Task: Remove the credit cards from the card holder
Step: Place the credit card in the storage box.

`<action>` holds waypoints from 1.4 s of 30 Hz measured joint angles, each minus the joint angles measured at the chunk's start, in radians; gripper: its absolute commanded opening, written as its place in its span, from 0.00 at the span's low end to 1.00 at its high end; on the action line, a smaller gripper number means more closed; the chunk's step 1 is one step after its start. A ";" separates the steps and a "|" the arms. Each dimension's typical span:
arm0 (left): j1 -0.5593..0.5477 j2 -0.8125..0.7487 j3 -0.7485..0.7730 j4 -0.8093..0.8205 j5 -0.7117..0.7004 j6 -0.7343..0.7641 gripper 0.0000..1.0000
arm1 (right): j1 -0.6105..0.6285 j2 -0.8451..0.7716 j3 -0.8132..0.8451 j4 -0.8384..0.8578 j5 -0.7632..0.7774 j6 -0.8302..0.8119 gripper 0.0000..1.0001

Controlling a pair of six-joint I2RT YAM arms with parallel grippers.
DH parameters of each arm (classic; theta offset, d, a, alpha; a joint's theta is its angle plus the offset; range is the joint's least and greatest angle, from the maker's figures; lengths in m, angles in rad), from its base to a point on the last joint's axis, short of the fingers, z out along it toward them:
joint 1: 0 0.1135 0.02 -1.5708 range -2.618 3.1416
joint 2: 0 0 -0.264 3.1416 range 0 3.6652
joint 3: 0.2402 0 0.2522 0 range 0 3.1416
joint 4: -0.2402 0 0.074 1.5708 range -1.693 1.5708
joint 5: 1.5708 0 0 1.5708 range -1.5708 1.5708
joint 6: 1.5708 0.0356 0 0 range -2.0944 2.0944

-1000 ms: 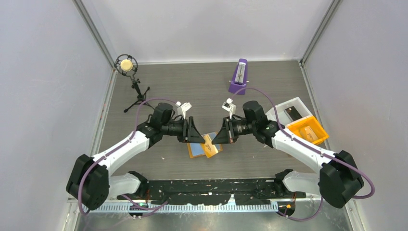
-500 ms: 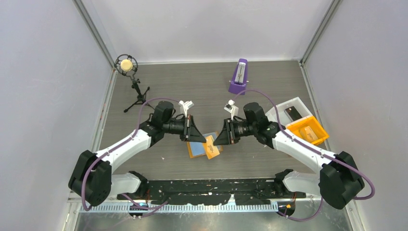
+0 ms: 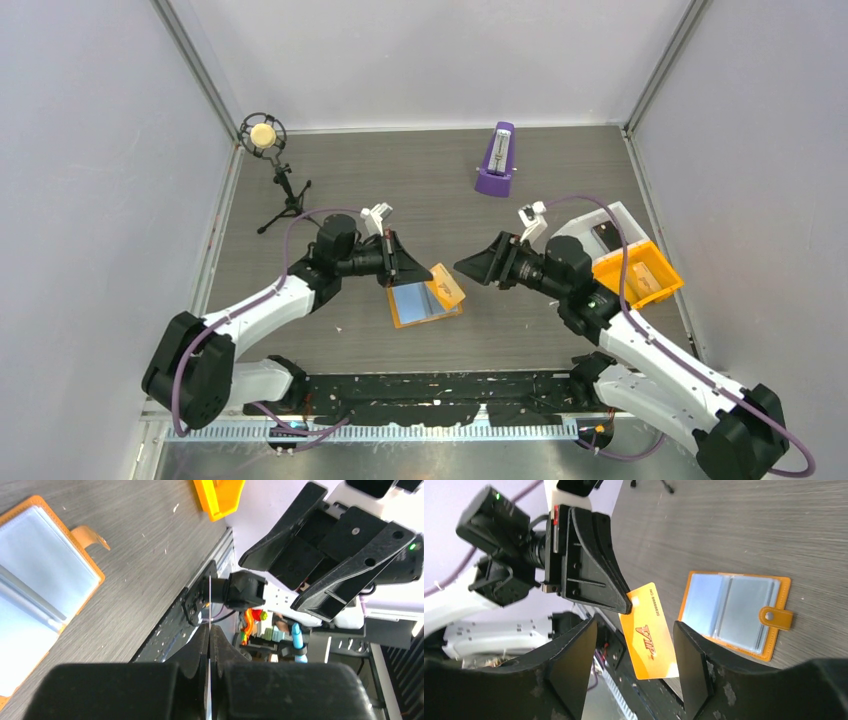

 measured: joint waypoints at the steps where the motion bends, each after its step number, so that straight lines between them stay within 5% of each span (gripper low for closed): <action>1: 0.000 -0.002 -0.002 0.013 -0.021 -0.015 0.00 | 0.000 -0.027 -0.018 0.011 0.034 0.023 0.66; 13: 0.000 -0.080 -0.029 0.144 -0.212 -0.161 0.00 | 0.000 -0.172 -0.132 0.078 0.243 0.196 0.58; 19: -0.001 -0.075 -0.030 0.187 -0.231 -0.194 0.00 | 0.011 -0.135 -0.166 0.154 0.238 0.262 0.40; 42: -0.026 -0.066 -0.030 0.253 -0.262 -0.239 0.00 | 0.098 -0.048 -0.188 0.319 0.262 0.381 0.30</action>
